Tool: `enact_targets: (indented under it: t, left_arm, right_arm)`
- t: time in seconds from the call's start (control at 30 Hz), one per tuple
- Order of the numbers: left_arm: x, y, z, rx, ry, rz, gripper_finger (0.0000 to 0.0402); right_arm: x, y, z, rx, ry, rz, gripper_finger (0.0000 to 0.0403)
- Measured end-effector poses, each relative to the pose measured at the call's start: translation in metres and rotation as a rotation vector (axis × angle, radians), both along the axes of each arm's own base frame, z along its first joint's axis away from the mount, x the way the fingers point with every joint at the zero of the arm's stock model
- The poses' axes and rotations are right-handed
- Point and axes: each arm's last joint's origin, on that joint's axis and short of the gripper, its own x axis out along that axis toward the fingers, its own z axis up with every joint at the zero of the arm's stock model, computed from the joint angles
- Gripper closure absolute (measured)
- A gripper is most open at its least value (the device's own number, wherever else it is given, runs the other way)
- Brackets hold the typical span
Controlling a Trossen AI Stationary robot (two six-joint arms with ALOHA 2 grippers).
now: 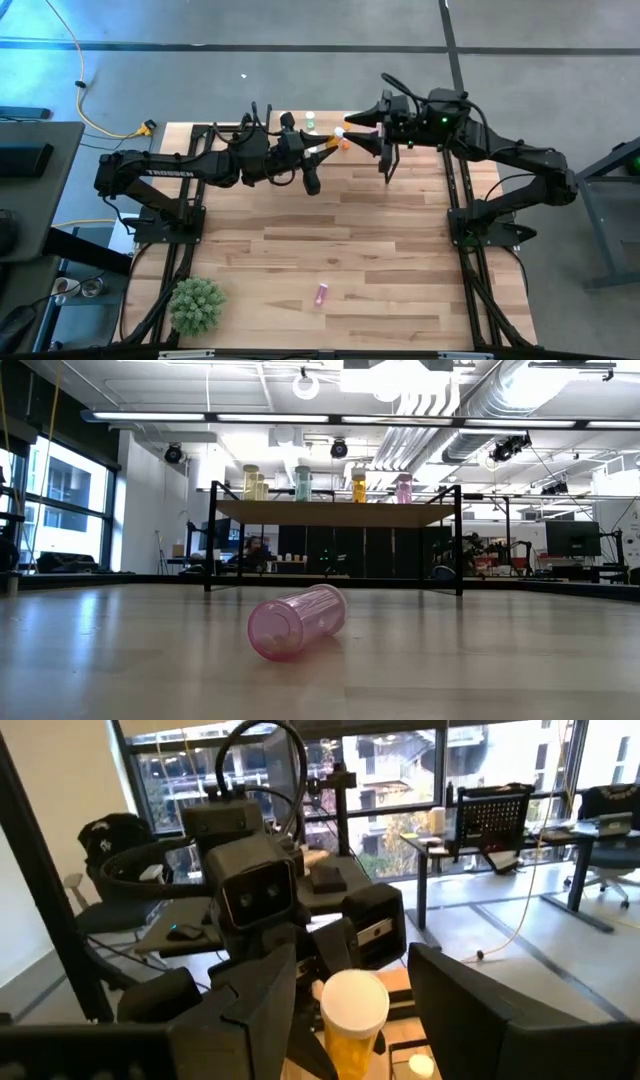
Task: Pick and place medicine bottles onto shelf by color
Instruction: Put the orange pill bottle on the shelf aligned with the other orange pill bottles
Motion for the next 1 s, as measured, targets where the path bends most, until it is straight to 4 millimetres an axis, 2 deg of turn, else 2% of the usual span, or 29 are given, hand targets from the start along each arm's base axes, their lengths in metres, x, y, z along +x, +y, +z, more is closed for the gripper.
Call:
enact_targets:
  t: [0.83, 1.0]
  left_arm:
    - [0.0, 0.0, 0.0, 0.0, 0.002, 0.0, 0.0305]
    - [0.0, 0.0, 0.0, 0.0, 0.003, 0.0, 0.0305]
  right_arm:
    - [0.019, -0.003, -0.017, -0.004, 0.076, 0.011, 0.0217]
    - [0.019, -0.003, -0.016, -0.004, 0.072, 0.012, 0.0235]
